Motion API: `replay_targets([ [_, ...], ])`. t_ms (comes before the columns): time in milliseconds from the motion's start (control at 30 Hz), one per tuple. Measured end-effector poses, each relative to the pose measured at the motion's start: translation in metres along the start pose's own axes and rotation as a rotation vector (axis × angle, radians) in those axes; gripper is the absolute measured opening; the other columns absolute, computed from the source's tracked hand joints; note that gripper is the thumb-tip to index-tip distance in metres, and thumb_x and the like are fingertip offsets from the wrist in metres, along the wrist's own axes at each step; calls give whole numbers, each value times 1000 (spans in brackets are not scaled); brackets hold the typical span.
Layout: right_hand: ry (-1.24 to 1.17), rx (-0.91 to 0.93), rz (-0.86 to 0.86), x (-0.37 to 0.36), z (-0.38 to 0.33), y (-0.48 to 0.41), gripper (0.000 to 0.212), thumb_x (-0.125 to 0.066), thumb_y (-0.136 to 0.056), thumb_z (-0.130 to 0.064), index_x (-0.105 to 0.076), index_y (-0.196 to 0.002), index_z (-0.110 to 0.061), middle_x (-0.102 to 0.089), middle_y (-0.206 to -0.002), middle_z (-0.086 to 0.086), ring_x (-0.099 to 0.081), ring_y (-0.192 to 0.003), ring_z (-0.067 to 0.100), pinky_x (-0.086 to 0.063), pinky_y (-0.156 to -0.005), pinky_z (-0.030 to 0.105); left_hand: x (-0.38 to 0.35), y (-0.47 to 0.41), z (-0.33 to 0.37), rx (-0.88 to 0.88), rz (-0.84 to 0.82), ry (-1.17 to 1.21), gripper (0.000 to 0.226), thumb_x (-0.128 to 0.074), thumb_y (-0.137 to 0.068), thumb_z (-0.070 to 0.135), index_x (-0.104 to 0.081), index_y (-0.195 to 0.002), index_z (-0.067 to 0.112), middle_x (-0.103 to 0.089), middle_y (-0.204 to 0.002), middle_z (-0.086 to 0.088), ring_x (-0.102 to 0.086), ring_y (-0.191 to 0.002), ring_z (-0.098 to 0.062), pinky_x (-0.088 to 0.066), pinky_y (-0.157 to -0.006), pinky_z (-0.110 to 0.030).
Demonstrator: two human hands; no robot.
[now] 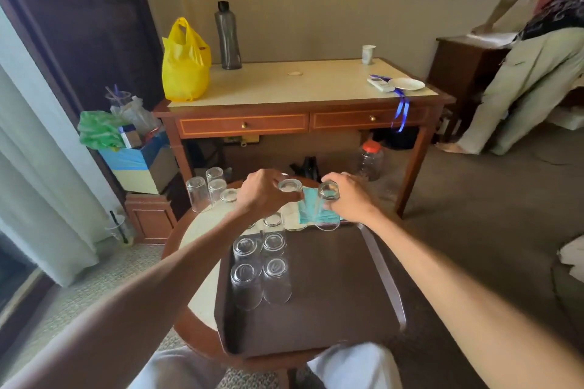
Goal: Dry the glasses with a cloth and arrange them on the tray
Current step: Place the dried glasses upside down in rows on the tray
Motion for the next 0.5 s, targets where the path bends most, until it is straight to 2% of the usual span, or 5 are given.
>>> replay_targets([
  [100,-19,-33,-33,-15,20,-5,56,-82,-77,-10,-60,-128,-19,-57,-121,7,-57,-114,25,-53,-94,40,-24,-10,0,-31,-40,-53,47,-89,-73,48,-77,-109,20,-75,-106,0,-64,-88,-17,-41,-63,-27],
  [167,-20,-50,-51,-24,28,-7,58,-83,-77,-10,-58,-129,-19,-56,-124,7,-57,-116,26,-53,-93,40,-38,-13,-6,-33,-72,-84,51,-90,-72,49,-76,-109,17,-74,-108,1,-61,-87,-15,-38,-61,-25],
  [333,3,-55,-85,-50,46,-14,61,-87,-75,-17,-60,-129,-19,-60,-132,3,-55,-122,23,-47,-100,34,-72,-27,-24,-18,-138,-129,55,-90,-67,55,-76,-106,20,-76,-105,-2,-66,-100,-25,-55,-83,-39],
  [500,28,-58,-132,-68,59,-18,60,-85,-78,-19,-59,-132,-19,-59,-131,4,-56,-120,23,-44,-95,29,-91,-32,-38,-50,-187,-198,63,-88,-66,62,-75,-113,21,-76,-108,0,-65,-102,-23,-56,-85,-41],
])
Point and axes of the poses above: each hand's wrist, its own y-axis away from the middle knuckle, its own x-axis out of the back of the hand, z = x × y, the point moved 1 cm from there along -y, towards the middle knuckle
